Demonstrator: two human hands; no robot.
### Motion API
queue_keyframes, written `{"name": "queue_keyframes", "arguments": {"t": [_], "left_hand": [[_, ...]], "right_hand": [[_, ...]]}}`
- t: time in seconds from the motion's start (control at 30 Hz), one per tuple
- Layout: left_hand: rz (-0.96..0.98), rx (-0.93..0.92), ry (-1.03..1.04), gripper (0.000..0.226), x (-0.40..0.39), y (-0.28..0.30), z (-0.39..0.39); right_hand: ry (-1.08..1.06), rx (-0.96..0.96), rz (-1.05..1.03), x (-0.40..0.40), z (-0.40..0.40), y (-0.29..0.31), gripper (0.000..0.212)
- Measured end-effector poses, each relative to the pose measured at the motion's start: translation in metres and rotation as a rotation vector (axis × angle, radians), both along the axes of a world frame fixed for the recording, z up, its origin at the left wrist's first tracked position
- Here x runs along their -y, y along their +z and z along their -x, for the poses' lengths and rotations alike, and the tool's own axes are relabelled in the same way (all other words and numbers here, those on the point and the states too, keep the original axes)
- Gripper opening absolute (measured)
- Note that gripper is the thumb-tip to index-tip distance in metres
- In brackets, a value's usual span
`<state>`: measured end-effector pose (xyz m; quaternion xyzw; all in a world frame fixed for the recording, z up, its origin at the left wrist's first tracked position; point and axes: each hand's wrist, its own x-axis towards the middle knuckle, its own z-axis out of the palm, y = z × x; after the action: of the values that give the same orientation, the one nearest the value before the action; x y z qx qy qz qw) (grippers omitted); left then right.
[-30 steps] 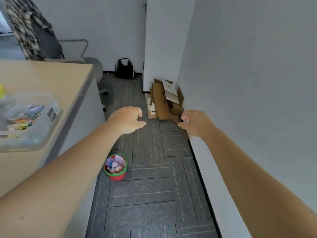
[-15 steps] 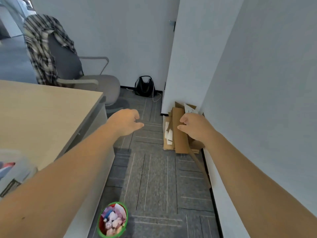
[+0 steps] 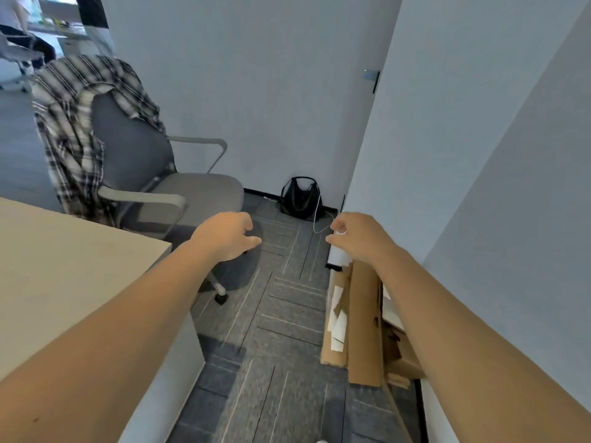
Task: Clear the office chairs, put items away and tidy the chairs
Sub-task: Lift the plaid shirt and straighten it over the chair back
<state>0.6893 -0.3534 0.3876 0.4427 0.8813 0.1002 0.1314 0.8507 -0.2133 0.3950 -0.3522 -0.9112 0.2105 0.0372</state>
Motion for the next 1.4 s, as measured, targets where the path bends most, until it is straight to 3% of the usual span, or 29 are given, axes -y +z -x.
{"name": "queue_keyframes", "arguments": {"t": [0.17,0.4,0.77,1.03,1.17,1.3,1.4], "left_hand": [[-0.031,0.009,0.139,0.043,-0.094,0.006,0.057],[0.028,0.078,0.305,0.036,-0.174,-0.023,0.154],[0.029,0.086,0.354,0.040,-0.299,-0.026,0.376],[0.039,0.100,0.432,0.040,-0.370,-0.031,0.489],[0.069,0.133,0.529,0.039,-0.408,-0.051,0.543],[0.027,0.163,0.687,0.016,-0.456,-0.070,0.593],[-0.016,0.206,0.809,0.019,-0.491,-0.081,0.621]], "right_hand": [[0.096,0.020,-0.016,-0.114,0.076,0.010,0.039],[0.227,0.075,0.027,-0.209,0.184,-0.003,0.037],[0.264,0.084,0.036,-0.336,0.409,-0.010,0.038],[0.329,0.120,0.061,-0.418,0.537,-0.016,0.040],[0.415,0.127,0.065,-0.466,0.607,-0.032,0.040],[0.532,0.135,0.056,-0.525,0.684,-0.041,0.038],[0.620,0.179,0.050,-0.563,0.737,-0.045,0.037]]}}
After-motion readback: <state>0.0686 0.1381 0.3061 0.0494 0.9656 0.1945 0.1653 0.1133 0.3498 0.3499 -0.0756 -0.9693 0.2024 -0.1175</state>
